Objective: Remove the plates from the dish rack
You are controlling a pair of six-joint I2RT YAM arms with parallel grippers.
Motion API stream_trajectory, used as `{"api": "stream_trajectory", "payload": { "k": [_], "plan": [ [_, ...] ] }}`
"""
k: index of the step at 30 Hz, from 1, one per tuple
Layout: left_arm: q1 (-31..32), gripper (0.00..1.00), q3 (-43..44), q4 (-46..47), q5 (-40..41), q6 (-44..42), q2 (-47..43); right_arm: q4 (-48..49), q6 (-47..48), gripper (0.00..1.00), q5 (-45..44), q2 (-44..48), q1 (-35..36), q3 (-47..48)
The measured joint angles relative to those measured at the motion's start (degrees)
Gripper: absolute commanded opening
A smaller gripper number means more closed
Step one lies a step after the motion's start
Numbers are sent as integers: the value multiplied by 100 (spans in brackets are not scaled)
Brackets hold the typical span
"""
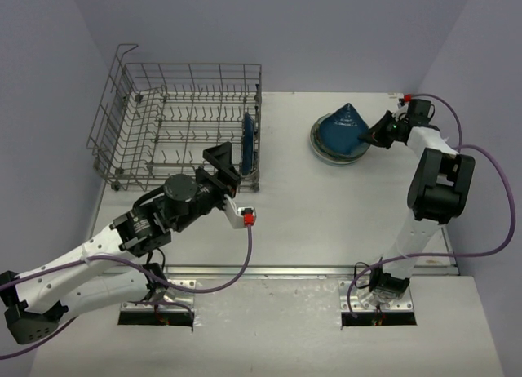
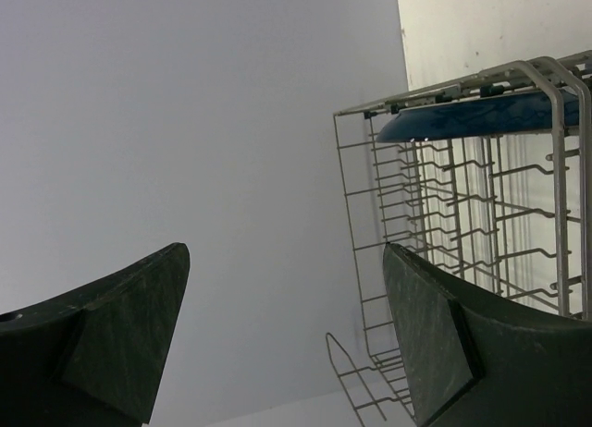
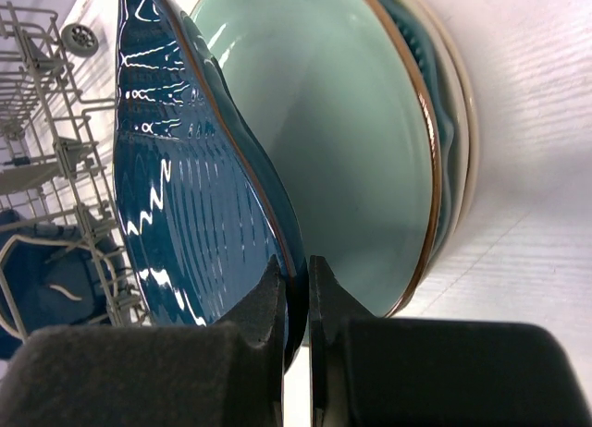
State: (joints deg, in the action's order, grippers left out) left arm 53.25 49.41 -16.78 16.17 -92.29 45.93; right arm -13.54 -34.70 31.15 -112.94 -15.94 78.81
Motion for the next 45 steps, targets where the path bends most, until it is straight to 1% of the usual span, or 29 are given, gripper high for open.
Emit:
{"api": "stream_trajectory", "payload": {
  "k": [9,11,15,17,19,20,22,25,28,31,33,34,36,40,44,45],
  "plan": [
    [4,84,225,-108,336,668,161,143,-3,0,-103,-461,-5,345],
    [6,84,275,-193,406,905,201,177,-3,7,-107,-576,-7,427],
    [13,84,445,-427,543,1590,329,175,-6,24,-71,-732,-7,499],
    [22,84,665,-633,588,2050,476,126,0,35,-23,-781,-7,606],
    [31,84,925,-839,588,2521,650,92,5,47,7,-798,-7,754],
    [31,84,995,-874,583,2687,700,74,16,63,40,-798,-7,837],
    [34,87,1092,-951,583,3125,777,62,52,70,40,-796,-7,990],
    [35,89,1162,-1066,596,3689,846,32,128,75,18,-776,-7,1105],
    [-28,85,1486,-1293,595,4349,1085,-103,239,80,-94,-681,-7,1093],
    [-354,82,2233,-1810,338,5412,1602,-289,438,85,-262,-364,-7,962],
    [-740,81,2776,-2038,17,6112,2026,-430,584,94,-390,-28,-7,879],
    [-964,81,2982,-2123,-230,6443,2223,-461,673,97,-442,154,-7,842],
    [-1440,79,3195,-2228,-745,7050,2525,-494,825,98,-570,600,-7,736],
    [-2365,76,3275,-2395,-1863,8039,2973,-555,1180,99,-718,1468,-7,523],
    [-3072,74,3351,-2317,-2748,8789,3418,-620,1452,99,-648,2219,-7,173],
    [-3193,71,3353,-2248,-2938,8952,3519,-650,1493,99,-599,2381,-7,64]
  ]
}}
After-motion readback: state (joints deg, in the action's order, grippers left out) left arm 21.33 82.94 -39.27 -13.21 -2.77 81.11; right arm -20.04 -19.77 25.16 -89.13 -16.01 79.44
